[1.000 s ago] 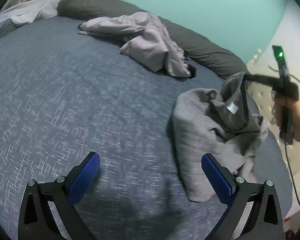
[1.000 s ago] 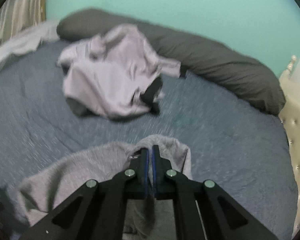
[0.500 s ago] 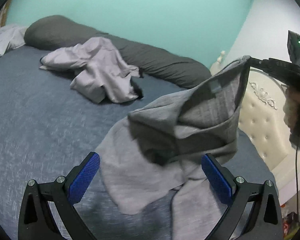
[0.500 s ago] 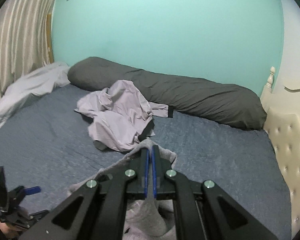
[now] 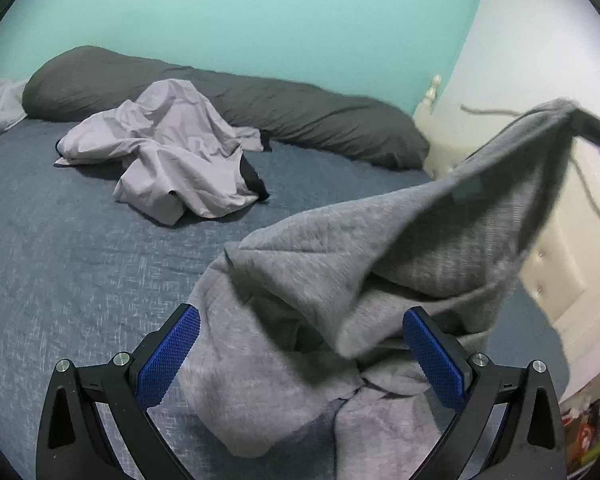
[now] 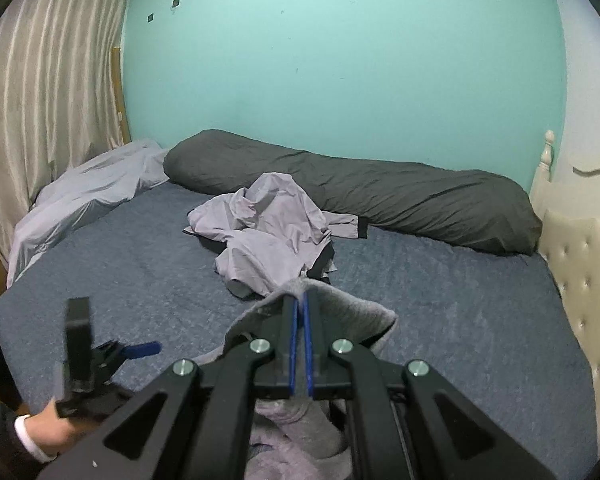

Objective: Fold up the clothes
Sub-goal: 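Lift the grey sweater up with the right gripper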

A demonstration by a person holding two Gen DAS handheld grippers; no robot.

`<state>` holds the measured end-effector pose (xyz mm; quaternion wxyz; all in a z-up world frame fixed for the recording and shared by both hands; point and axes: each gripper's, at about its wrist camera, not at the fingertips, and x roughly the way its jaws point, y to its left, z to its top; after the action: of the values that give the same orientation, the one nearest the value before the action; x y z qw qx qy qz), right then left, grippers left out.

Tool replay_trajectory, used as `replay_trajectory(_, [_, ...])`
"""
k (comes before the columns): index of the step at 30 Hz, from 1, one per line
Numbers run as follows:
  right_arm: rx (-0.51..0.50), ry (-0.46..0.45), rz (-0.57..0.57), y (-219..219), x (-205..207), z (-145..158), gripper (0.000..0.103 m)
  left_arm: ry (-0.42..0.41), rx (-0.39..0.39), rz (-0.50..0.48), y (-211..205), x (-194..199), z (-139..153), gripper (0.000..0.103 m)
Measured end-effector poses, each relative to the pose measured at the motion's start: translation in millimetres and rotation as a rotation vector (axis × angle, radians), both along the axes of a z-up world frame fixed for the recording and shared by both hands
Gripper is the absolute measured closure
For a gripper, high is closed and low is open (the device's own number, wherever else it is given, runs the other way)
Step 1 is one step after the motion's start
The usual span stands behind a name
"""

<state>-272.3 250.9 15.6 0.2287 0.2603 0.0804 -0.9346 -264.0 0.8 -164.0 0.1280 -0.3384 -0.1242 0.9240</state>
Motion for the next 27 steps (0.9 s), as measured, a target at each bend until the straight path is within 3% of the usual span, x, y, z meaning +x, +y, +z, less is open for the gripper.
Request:
replay_trajectory(4, [-0.006,-0.01,0.002,4.4,1.0,-3.6,0.101,-0.018,-0.039,-0.005,14.1,-11.1,-7.7,0.0])
replay_trajectory(12, [-0.01,-0.013,0.024,11.1,4.3,-6.9,0.101,-0.021,-0.041,0.028,25.4,-33.2,-11.6,0.001])
replay_trajectory(14, [-0.015,-0.016,0.027,13.3,5.2,-7.8,0.1,-0.042,-0.042,0.011,27.5,-41.4,-13.8,0.009])
replay_trajectory(16, [-0.019,-0.019,0.031,15.1,5.6,-9.1,0.1,-0.048,-0.059,-0.002,30.9,-44.6,-14.5,0.036])
replay_trajectory(19, [-0.022,-0.023,0.034,16.6,4.0,-11.9,0.1,-0.043,-0.07,-0.022,35.4,-45.8,-13.0,0.056])
replay_trajectory(23, [-0.035,-0.03,0.031,20.5,2.4,-14.5,0.1,-0.036,-0.084,-0.046,41.0,-46.4,-10.7,0.063])
replay_trajectory(27, [-0.04,-0.032,0.028,23.5,2.3,-15.2,0.1,-0.027,-0.094,-0.064,44.2,-44.2,-5.7,0.087])
